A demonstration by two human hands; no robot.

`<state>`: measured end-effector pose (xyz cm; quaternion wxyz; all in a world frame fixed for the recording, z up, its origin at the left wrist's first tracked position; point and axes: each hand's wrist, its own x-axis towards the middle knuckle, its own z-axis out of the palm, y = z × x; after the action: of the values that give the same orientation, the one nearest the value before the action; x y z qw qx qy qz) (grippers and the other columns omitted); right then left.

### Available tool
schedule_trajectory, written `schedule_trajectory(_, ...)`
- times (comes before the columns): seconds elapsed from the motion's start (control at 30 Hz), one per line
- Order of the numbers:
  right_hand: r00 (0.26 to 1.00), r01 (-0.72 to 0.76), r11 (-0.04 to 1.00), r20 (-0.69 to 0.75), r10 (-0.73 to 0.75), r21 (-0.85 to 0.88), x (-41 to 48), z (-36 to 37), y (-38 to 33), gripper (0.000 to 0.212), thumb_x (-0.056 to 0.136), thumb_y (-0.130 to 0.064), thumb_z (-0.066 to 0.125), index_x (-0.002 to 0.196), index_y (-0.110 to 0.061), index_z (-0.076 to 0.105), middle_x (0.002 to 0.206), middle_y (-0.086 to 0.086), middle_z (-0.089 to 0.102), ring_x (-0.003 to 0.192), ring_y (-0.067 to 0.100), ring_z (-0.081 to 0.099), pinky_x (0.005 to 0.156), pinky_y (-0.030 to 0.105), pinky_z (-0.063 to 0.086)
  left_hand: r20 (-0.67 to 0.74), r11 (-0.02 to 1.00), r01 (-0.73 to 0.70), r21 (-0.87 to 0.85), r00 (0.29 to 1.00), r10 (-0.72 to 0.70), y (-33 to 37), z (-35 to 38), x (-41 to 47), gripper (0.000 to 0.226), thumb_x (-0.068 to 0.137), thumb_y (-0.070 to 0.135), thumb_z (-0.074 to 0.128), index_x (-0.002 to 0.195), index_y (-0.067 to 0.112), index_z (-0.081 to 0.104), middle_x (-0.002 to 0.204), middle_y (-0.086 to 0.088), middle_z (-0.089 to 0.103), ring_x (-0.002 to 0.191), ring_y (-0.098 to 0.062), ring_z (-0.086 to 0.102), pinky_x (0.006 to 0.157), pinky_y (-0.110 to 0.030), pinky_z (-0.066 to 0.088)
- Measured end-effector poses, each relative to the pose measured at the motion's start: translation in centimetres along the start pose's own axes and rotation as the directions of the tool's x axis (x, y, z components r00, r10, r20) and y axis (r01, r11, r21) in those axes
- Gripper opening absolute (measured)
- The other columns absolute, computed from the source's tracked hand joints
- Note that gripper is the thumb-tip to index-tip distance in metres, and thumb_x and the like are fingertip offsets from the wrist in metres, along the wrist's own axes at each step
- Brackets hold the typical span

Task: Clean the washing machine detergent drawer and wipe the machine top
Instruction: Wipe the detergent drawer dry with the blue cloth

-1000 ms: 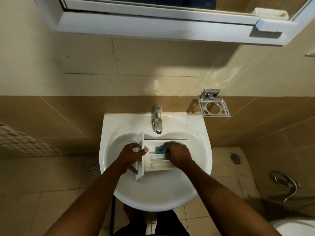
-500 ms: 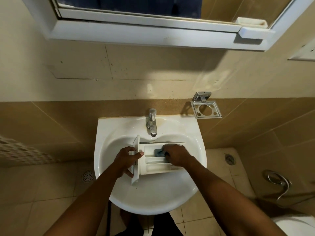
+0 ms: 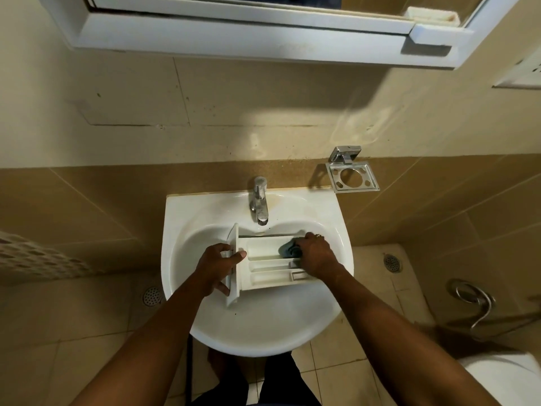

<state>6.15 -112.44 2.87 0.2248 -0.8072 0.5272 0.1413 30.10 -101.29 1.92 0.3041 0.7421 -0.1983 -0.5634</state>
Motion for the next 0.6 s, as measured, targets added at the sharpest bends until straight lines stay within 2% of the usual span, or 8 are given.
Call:
schedule_trajectory(0.1, 0.999, 0.031, 1.0, 0.034, -0.031, 0.001, -0.8, -0.6, -0.5, 0.037, 0.085, -0.032, 0.079, 0.12, -0.023, 0.071, 0.12, 0.001, 0.072, 0.112, 0.024, 0.066, 0.097, 0.031, 0.05, 0.014, 1.0, -0.002, 0.018, 1.0, 0.002, 0.2, 0.2, -0.1, 0.063, 0.082, 0.04, 0.084, 0.134, 0.019, 0.056, 0.114, -0.013, 0.065, 0.097, -0.032, 0.067, 0.051, -0.061, 0.058)
schedule_trajectory(0.2, 0.995, -0.004, 0.998, -0.104, -0.003, -0.059, -1.4, -1.3, -0.5, 0.028, 0.095, -0.042, 0.062, 0.111, -0.02, 0.071, 0.11, 0.001, 0.073, 0.101, 0.025, 0.067, 0.085, 0.029, 0.05, 0.024, 1.0, 0.005, 0.018, 1.0, -0.005, 0.2, 0.1, 0.0, 0.066, 0.083, 0.04, 0.084, 0.137, 0.018, 0.054, 0.116, -0.013, 0.064, 0.098, -0.032, 0.067, 0.05, -0.06, 0.058)
schedule_trajectory(0.27, 0.994, 0.014, 0.998, -0.105, -0.021, -0.065, -2.4, -1.0, -0.9, 0.029, 0.095, -0.042, 0.06, 0.113, -0.022, 0.071, 0.108, 0.001, 0.071, 0.1, 0.025, 0.067, 0.086, 0.031, 0.051, 0.027, 1.0, 0.013, -0.012, 1.0, -0.013, 0.1, 0.0, 0.0, 0.072, 0.082, 0.04, 0.084, 0.141, 0.016, 0.052, 0.12, -0.014, 0.063, 0.1, -0.032, 0.066, 0.049, -0.057, 0.058)
schedule_trajectory(0.37, 0.994, 0.088, 0.99, -0.049, -0.093, -0.11, -3.9, 1.1, -1.4, 0.03, 0.1, -0.035, 0.054, 0.126, -0.032, 0.067, 0.119, 0.005, 0.061, 0.104, 0.029, 0.065, 0.089, 0.034, 0.051, 0.036, 1.0, 0.008, -0.018, 0.999, -0.008, 0.1, -0.2, 0.0, 0.074, 0.081, 0.042, 0.084, 0.143, 0.015, 0.051, 0.123, -0.015, 0.062, 0.102, -0.033, 0.065, 0.049, -0.055, 0.059)
schedule_trajectory(0.47, 0.99, 0.134, 0.978, -0.02, -0.139, -0.161, -3.7, 2.0, -2.8, 0.036, 0.101, -0.03, 0.049, 0.132, -0.042, 0.063, 0.127, 0.012, 0.053, 0.106, 0.034, 0.061, 0.09, 0.037, 0.05, 0.025, 1.0, 0.012, -0.013, 1.0, -0.011, 0.1, -0.2, 0.0, 0.073, 0.082, 0.042, 0.083, 0.143, 0.016, 0.052, 0.121, -0.015, 0.062, 0.1, -0.032, 0.065, 0.049, -0.056, 0.059)
schedule_trajectory(0.6, 0.991, 0.136, 0.923, 0.062, -0.122, -0.359, -2.3, 3.2, -8.1, 0.038, 0.098, -0.031, 0.051, 0.134, -0.026, 0.062, 0.149, 0.024, 0.038, 0.124, 0.04, 0.051, 0.1, 0.044, 0.046, 0.007, 1.0, 0.017, 0.007, 1.0, -0.017, 0.1, 0.1, 0.1, 0.074, 0.081, 0.044, 0.083, 0.142, 0.016, 0.052, 0.125, -0.015, 0.061, 0.103, -0.034, 0.064, 0.052, -0.061, 0.059)
